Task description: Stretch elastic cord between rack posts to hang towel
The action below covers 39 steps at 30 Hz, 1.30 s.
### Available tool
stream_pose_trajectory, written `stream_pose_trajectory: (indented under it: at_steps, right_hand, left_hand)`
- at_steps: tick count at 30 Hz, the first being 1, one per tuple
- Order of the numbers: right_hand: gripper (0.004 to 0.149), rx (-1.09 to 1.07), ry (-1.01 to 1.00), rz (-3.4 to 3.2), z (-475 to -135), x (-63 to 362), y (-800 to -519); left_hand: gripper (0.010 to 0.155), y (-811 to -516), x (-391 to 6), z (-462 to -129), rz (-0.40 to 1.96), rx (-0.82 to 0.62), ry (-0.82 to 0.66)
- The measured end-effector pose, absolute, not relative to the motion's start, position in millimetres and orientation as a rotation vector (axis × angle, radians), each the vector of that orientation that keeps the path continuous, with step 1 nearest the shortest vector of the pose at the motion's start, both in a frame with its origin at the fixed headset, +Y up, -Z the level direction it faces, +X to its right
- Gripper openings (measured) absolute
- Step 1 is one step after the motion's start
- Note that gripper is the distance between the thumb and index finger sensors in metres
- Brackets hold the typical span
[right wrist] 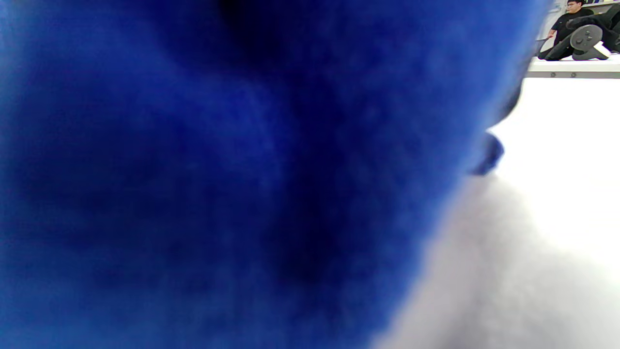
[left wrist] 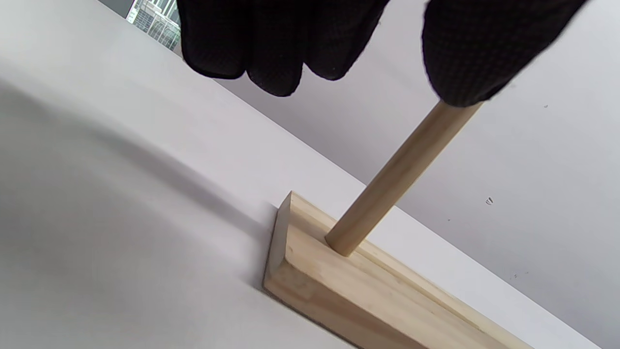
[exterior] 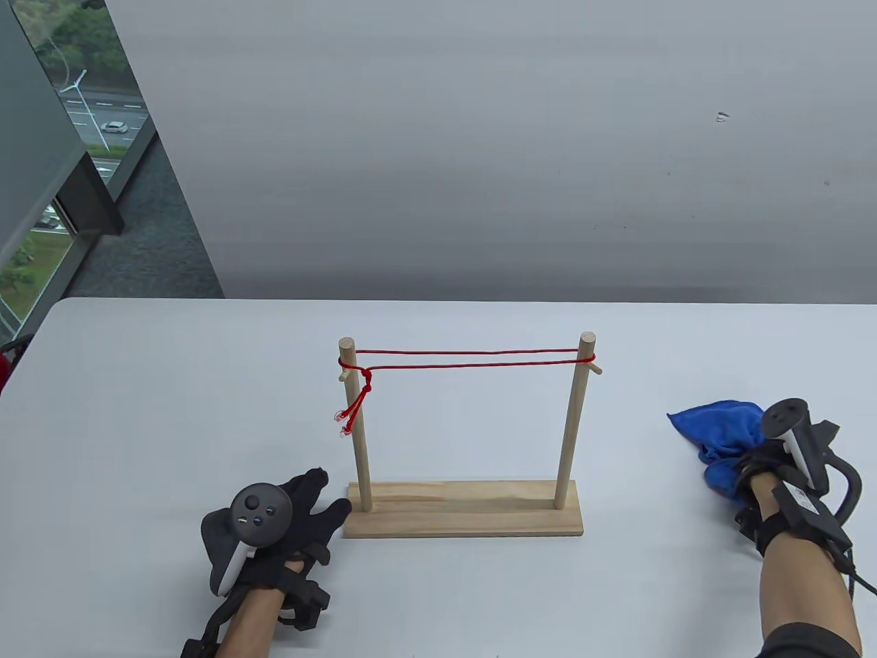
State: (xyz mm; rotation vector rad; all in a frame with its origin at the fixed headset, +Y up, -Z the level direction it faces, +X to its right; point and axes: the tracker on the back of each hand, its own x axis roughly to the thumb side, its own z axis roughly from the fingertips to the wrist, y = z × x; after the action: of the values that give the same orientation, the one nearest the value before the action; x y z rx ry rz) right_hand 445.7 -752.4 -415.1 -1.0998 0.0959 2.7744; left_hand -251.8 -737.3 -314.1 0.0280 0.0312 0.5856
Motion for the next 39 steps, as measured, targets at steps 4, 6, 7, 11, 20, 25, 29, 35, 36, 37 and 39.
stream_pose_trajectory:
  at_steps: [4,6,7,11,20,25,29,35,36,37,39]
  right_hand:
    - [0.055,-1.015,-0.031,2.764,-403,436,-730]
    - [0.055,-0.957,-0.104,2.768,-395,429,-713]
    - [0.055,-0.927,-0.141,2.769,-390,425,-703]
    - [0.054,-0.835,-0.236,2.752,-373,412,-674]
    - [0.054,-0.531,-0.398,2.718,-321,367,-616]
    - [0.054,-0.397,-0.459,2.714,-293,343,-593]
    - [0.054,-0.335,-0.499,2.703,-275,330,-584]
    - [0.054,-0.168,-0.397,2.64,-258,315,-589]
    - [0.054,-0.126,-0.367,2.619,-257,312,-591]
    - [0.054,-0.084,-0.33,2.603,-257,309,-594]
    - [0.054,-0.031,-0.279,2.59,-257,303,-598]
  left_hand:
    - [0.073,-735,-251,-312,0.593,0.041,0.014]
    - [0.072,-733,-250,-311,0.609,0.048,0.0]
    - [0.073,-731,-249,-309,0.617,0.052,-0.011]
    - [0.074,-727,-249,-305,0.645,0.069,-0.037]
    - [0.065,-716,-249,-292,0.716,0.127,-0.098]
    - [0.058,-707,-247,-288,0.732,0.17,-0.152]
    - [0.054,-702,-242,-284,0.757,0.183,-0.197]
    - [0.051,-697,-226,-280,0.743,0.189,-0.285]
    - [0.051,-696,-222,-279,0.74,0.192,-0.304]
    - [0.051,-694,-219,-278,0.731,0.196,-0.325]
    - [0.051,-693,-212,-277,0.713,0.204,-0.359]
